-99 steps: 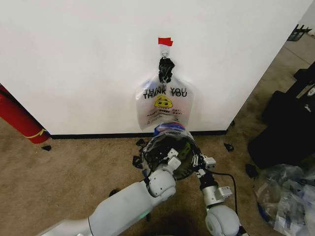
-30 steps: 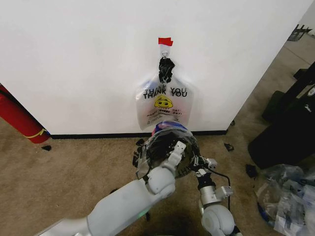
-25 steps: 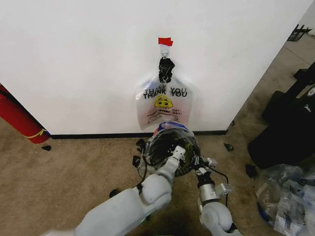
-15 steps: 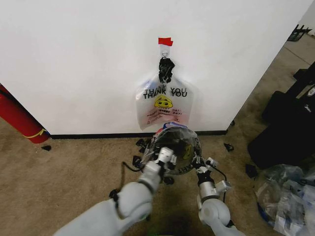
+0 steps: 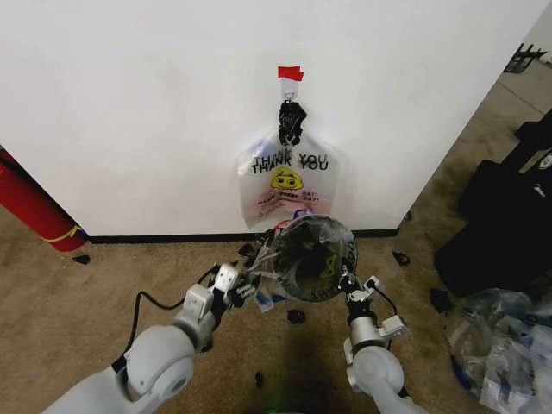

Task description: Pick up the garbage bag from the wall and place it over the trash bin.

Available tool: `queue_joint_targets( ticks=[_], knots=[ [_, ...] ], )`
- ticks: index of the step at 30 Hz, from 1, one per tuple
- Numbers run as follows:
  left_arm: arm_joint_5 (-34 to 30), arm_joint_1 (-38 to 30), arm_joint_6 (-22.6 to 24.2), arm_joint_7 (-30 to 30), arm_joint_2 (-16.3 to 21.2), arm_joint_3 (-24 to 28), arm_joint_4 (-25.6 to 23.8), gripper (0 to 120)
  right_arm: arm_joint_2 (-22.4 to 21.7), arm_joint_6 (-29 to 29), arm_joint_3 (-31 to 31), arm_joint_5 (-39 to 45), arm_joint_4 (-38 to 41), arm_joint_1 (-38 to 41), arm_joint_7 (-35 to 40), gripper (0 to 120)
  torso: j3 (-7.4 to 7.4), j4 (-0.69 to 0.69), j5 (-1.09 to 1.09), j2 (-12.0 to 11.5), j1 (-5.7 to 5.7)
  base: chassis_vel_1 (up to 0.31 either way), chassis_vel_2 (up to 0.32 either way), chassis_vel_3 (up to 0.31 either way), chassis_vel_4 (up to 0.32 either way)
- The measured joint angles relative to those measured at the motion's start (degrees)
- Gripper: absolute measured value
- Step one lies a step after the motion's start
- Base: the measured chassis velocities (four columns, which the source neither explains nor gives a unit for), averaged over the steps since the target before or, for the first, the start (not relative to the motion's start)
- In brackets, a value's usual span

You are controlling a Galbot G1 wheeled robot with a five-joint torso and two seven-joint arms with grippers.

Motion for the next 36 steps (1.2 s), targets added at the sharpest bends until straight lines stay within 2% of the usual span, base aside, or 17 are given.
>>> queue_joint_targets(
  ticks=[2, 8, 15, 21, 23, 26, 29, 36],
  knots=[
    [0.9, -0.3, 0.4, -0.1, -0.7, 0.0, 1.6, 98, -0.2, 0.0, -0.1, 0.0, 1.5, -0.8, 0.0, 0, 0.0, 0.0, 0.01, 0.0, 0.0, 0.0, 0.0, 0.0, 0.0],
    [1.6, -1.1, 0.1, -0.4, -2.0, -0.1, 5.2, 100, -1.1, -0.3, -0.1, 0.2, 5.3, -2.7, 0.4, 0, 0.0, 0.0, 0.01, 0.0, 0.0, 0.0, 0.0, 0.0, 0.0],
    [3.3, -3.2, -4.1, 0.0, -3.7, 0.2, 9.7, 100, -2.0, -2.4, -0.7, 0.9, 10.1, -4.8, 3.3, 0, 0.0, 0.0, 0.0, 0.0, 0.0, 0.0, 0.0, 0.0, 0.0],
    [3.0, -3.9, -5.6, 3.4, -5.2, 0.1, 10.9, 100, -2.6, -5.0, -1.3, 2.4, 12.6, -6.0, 5.9, 0, 0.0, 0.0, 0.01, 0.0, 0.0, 0.0, 0.0, 0.0, 0.0],
    [3.0, -3.9, -7.8, 5.9, -6.0, -0.2, 11.5, 100, -2.8, -6.5, -1.4, 3.5, 13.3, -6.3, 7.1, 0, 0.0, 0.0, 0.02, 0.0, 0.0, 0.0, 0.0, 0.0, 0.0],
    [4.2, -4.4, -13.9, 9.2, -7.0, -0.2, 14.2, 100, -3.0, -9.0, -1.2, 5.5, 14.3, -6.4, 9.4, 0, 0.0, 0.0, 0.0, 0.0, 0.0, 0.0, 0.0, 0.0, 0.0],
    [5.1, -4.8, -16.5, 11.4, -7.4, -0.3, 16.1, 100, -3.1, -9.6, -1.2, 5.4, 14.3, -6.4, 9.8, 0, 0.01, -0.01, 0.01, 0.0, 0.0, 0.0, 0.0, 0.0, 0.0],
    [7.8, -3.3, -18.1, 16.1, -5.9, -1.3, 17.2, 100, -3.6, -9.7, -0.9, 3.0, 12.8, -5.2, 8.6, 0, 0.01, 0.01, 0.01, 0.0, 0.0, 0.0, 0.0, 0.0, 0.0]
  ],
)
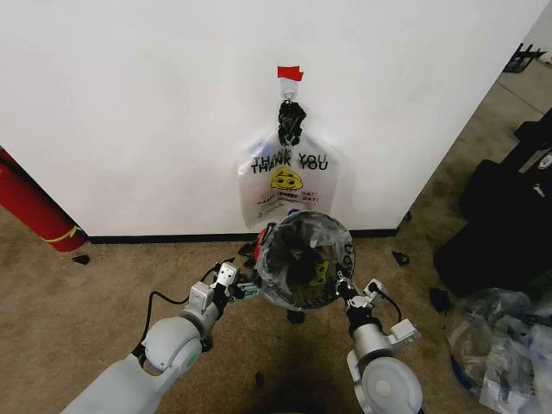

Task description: Pick up the garbage bag from the wall and place it over the trash bin.

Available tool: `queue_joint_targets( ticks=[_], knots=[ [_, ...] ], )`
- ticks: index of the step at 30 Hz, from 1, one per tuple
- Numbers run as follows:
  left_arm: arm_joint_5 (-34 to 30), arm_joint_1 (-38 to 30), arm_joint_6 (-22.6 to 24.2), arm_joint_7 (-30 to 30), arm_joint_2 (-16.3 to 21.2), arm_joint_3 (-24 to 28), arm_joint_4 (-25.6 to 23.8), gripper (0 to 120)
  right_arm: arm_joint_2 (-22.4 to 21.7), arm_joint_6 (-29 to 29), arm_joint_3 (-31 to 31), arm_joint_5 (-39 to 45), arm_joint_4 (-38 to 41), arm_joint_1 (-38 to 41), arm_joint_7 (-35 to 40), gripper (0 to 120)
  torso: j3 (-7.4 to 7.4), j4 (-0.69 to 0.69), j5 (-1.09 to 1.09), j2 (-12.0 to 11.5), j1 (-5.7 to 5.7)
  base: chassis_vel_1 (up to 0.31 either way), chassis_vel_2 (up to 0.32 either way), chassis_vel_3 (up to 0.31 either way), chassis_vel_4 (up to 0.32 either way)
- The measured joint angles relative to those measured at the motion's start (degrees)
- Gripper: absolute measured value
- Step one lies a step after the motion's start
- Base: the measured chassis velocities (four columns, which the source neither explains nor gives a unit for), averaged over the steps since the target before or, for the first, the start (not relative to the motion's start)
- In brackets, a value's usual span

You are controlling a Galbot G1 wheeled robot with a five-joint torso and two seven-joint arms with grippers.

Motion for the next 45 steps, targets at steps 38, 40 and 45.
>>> queue_joint_targets(
  ticks=[38, 40, 45],
  knots=[
    [4.6, 0.6, 6.6, 0.9, 2.4, -2.7, -0.3, 100, -0.3, 2.9, 1.6, -1.4, -3.4, 1.8, -3.3, 0, 0.0, -0.01, 0.0, 0.0, 0.0, 0.0, 0.0, 0.0, 0.0],
    [4.5, 1.0, 6.3, 0.0, 2.6, -3.2, -1.3, 100, -0.1, 2.9, 1.5, -1.6, -3.2, 1.8, -3.0, 0, 0.0, -0.01, 0.0, 0.0, 0.0, 0.0, 0.0, 0.0, 0.0],
    [4.9, 1.1, 3.9, -3.5, 2.8, -4.8, -2.3, 100, 0.1, 2.9, 1.4, -2.6, -3.3, 1.8, -3.2, 0, 0.0, -0.01, 0.0, 0.0, 0.0, 0.0, 0.0, 0.0, 0.0]
  ],
)
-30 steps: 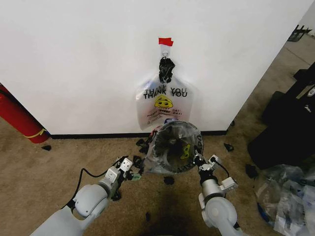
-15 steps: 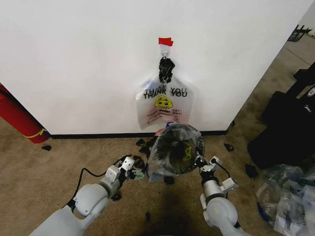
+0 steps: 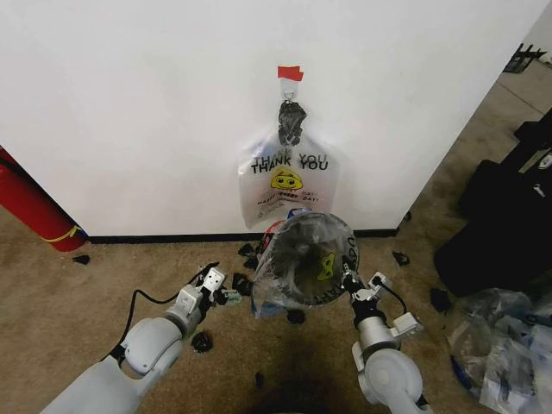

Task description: Pick up the garbage bag from the wall and place it over the trash bin.

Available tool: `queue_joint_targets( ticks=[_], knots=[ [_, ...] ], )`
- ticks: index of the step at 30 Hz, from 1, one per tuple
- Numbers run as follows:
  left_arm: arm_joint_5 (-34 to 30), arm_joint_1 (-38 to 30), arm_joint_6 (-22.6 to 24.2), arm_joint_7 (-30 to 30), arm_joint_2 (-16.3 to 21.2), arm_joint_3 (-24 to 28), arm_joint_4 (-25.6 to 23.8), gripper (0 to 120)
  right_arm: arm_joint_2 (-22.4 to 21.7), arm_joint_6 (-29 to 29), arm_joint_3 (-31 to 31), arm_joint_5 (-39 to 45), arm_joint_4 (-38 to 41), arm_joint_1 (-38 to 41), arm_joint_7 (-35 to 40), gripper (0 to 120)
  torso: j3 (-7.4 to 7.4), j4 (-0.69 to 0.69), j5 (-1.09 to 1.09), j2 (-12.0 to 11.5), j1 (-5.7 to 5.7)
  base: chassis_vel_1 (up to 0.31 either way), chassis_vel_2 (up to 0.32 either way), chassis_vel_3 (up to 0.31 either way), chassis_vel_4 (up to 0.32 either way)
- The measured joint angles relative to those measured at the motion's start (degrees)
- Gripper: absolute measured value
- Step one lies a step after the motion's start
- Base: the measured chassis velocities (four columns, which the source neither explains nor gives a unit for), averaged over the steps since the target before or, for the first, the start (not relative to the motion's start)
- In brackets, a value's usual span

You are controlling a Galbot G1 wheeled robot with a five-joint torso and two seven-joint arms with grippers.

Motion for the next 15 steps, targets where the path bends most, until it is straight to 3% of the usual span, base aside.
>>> queue_joint_targets(
  ticks=[5, 12, 15],
  knots=[
    [-1.8, -2.5, -3.1, -0.6, 0.3, -1.7, 0.3, 100, -0.6, 0.5, 0.1, -2.6, -1.1, -0.4, -4.0, 0, 0.0, 0.0, 0.0, 0.0, 0.0, 0.0, 0.0, 0.0, 0.0],
    [-9.8, -10.0, -8.8, 11.9, 1.3, -2.4, 1.9, 100, -3.8, 3.0, 1.7, -7.7, -7.0, 0.1, -18.1, 0, 0.0, -0.02, 0.02, 0.0, 0.0, 0.0, 0.0, 0.0, 0.0],
    [-13.7, -12.9, -12.0, 20.6, 1.4, -1.4, 5.1, 100, -5.2, 3.3, 2.4, -8.6, -9.6, 1.0, -24.0, 0, 0.0, -0.02, 0.0, 0.0, 0.0, 0.0, 0.0, 0.0, 0.0]
  ],
)
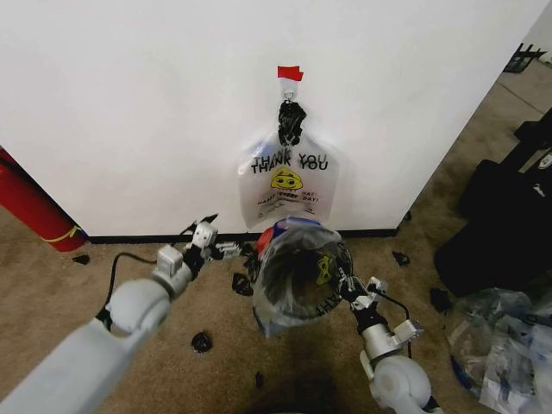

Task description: Pick up the garbage bag from the wall and place it over the trash bin.

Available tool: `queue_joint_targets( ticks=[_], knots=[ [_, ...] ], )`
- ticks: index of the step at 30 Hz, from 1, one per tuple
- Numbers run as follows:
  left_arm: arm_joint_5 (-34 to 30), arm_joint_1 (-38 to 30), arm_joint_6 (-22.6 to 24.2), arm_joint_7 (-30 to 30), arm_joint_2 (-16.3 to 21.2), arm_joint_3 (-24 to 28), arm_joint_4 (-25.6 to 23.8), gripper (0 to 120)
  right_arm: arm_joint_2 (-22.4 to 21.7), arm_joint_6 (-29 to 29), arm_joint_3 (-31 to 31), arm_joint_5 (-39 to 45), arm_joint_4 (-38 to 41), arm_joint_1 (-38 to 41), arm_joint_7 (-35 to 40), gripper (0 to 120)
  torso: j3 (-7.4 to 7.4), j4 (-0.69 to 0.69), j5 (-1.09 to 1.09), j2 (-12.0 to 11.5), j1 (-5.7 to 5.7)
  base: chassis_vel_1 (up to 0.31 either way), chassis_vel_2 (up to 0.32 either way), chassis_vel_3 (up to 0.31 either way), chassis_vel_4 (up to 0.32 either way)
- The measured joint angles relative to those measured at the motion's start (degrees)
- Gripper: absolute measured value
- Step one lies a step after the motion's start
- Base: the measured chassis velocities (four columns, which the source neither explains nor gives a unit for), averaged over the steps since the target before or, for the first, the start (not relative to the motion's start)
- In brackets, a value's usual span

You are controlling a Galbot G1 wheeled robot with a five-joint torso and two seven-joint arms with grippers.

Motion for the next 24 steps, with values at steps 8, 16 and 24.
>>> queue_joint_targets(
  ticks=[8, 16, 24],
  knots=[
    [0.6, -2.2, -2.9, 5.2, -1.7, 2.1, 6.4, 100, -1.0, 0.4, 0.2, -1.3, -1.7, 1.6, -4.2, 0, 0.0, 0.01, -0.01, 0.0, 0.0, 0.0, 0.0, 0.0, 0.0],
    [17.2, 4.5, 6.2, -19.6, -3.1, 2.2, 4.8, 100, 1.6, 0.5, -0.9, 4.6, 0.4, 1.7, 10.6, 0, -0.01, 0.02, 0.01, 0.0, 0.0, 0.0, 0.0, 0.0, 0.0],
    [15.2, 18.9, 9.8, -21.7, -3.5, -0.5, -4.5, 100, 4.5, -2.6, -1.6, 12.1, 5.8, -0.3, 24.8, 0, -0.01, 0.04, 0.0, 0.0, -0.01, 0.0, 0.0, 0.0, 0.0]
  ],
)
